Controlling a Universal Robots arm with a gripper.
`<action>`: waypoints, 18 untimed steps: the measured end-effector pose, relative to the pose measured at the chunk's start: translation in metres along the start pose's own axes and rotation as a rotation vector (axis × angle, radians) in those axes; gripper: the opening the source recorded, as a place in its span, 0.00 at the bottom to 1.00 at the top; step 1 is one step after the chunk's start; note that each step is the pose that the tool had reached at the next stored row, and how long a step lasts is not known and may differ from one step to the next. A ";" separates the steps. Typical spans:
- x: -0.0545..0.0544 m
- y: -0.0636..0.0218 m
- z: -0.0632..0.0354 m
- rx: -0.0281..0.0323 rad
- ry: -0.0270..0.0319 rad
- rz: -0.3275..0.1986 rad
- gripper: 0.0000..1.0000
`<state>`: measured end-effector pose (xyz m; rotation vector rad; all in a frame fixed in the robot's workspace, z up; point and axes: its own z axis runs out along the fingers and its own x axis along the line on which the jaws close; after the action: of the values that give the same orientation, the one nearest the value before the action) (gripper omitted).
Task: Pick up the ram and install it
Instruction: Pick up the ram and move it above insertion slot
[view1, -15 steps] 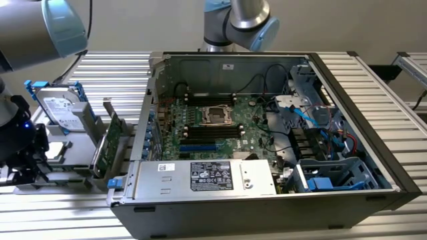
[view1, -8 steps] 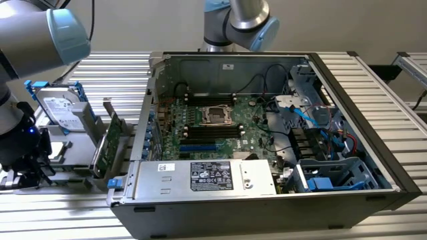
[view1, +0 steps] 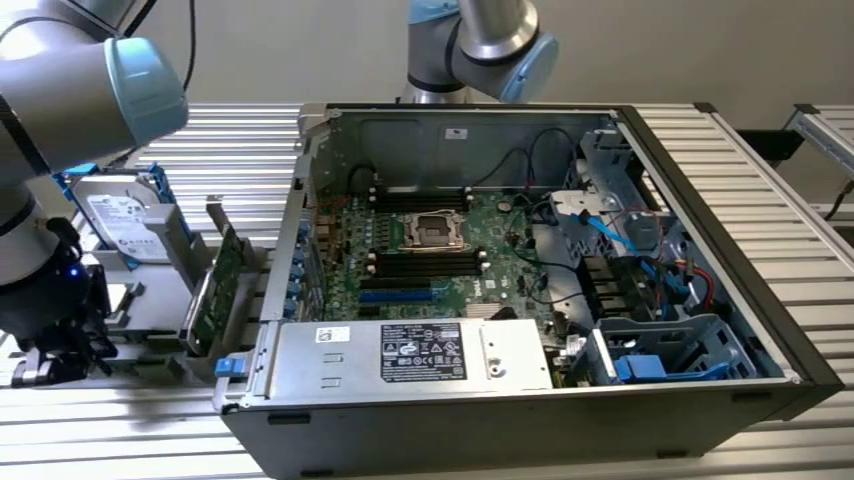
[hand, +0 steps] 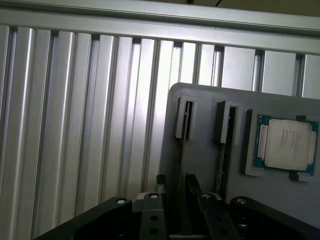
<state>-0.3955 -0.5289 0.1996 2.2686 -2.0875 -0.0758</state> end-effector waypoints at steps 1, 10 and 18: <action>0.000 -0.0008 0.0007 -0.0001 0.0001 0.000 0.30; -0.001 -0.0051 0.0018 -0.0001 0.0001 0.000 0.30; -0.001 -0.0052 0.0036 0.0003 0.0000 0.000 0.30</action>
<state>-0.3907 -0.5274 0.1957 2.2687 -2.0877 -0.0754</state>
